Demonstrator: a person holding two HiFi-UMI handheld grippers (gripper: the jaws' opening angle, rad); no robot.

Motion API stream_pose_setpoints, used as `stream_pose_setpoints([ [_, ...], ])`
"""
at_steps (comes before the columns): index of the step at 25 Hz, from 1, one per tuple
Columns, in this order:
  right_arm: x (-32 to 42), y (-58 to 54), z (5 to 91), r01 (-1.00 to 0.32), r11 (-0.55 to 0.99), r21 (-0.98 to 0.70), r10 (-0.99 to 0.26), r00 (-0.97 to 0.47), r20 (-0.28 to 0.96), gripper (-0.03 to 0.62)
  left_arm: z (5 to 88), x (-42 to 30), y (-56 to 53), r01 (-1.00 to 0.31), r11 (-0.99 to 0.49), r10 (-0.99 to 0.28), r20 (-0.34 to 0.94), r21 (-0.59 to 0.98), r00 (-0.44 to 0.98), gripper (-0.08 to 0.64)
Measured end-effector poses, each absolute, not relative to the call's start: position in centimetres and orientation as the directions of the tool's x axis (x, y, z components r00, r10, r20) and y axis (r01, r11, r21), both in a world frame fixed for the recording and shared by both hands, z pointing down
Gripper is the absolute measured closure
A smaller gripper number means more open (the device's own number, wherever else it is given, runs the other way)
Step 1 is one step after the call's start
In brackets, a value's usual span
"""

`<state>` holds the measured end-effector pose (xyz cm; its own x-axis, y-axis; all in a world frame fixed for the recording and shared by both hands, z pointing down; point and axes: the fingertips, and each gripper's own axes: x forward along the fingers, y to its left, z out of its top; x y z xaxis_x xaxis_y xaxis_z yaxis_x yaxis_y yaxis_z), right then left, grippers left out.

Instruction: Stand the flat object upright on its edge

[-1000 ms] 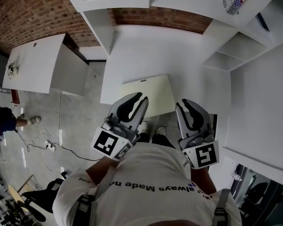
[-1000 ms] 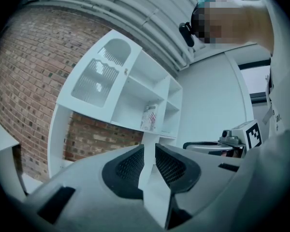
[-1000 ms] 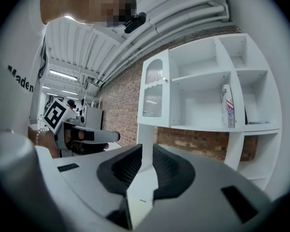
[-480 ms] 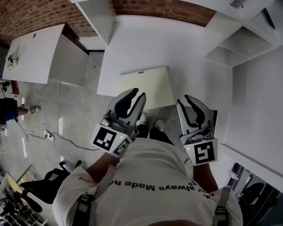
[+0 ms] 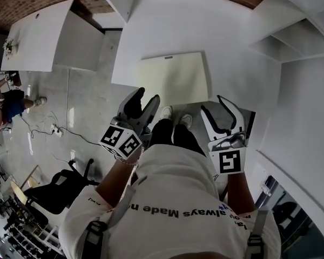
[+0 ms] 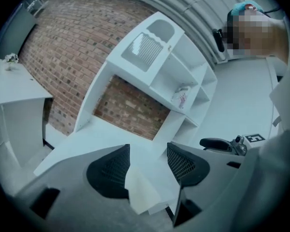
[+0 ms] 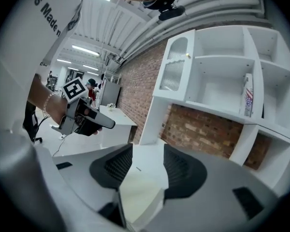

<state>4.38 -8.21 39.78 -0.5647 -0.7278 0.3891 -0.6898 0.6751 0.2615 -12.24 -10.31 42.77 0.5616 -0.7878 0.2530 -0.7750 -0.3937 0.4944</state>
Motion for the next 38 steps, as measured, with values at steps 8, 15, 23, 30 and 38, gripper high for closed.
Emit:
stream_pose_setpoints([
  [8, 2.4, -7.7, 47.2, -0.592, 0.731, 0.34, -0.675, -0.556, 0.484, 0.35, 52.4, -16.6, -8.5, -0.738, -0.196, -0.781, 0.352, 0.645, 0.515, 0.263],
  [15, 0.6, -6.6, 54.5, -0.472, 0.795, 0.38, -0.604, -0.559, 0.569, 0.321, 61.5, -19.9, -6.4, -0.73, -0.096, -0.712, 0.465, 0.677, 0.525, 0.229],
  [23, -0.6, -5.7, 62.2, -0.367, 0.849, 0.38, -0.526, -0.522, 0.671, 0.305, 69.2, -20.2, -4.1, -0.54, -0.005, -0.615, 0.423, 0.842, 0.665, 0.193],
  [30, -0.9, -5.5, 67.3, -0.3, 0.866, 0.4, -0.5, -0.488, 0.716, 0.302, 71.6, -19.3, -3.4, -0.442, 0.029, -0.602, 0.368, 0.897, 0.708, 0.189],
  [38, -0.3, -6.0, 69.2, -0.313, 0.843, 0.437, -0.538, -0.478, 0.694, 0.304, 71.1, -18.9, -4.4, -0.527, -0.019, -0.627, 0.4, 0.85, 0.668, 0.193],
])
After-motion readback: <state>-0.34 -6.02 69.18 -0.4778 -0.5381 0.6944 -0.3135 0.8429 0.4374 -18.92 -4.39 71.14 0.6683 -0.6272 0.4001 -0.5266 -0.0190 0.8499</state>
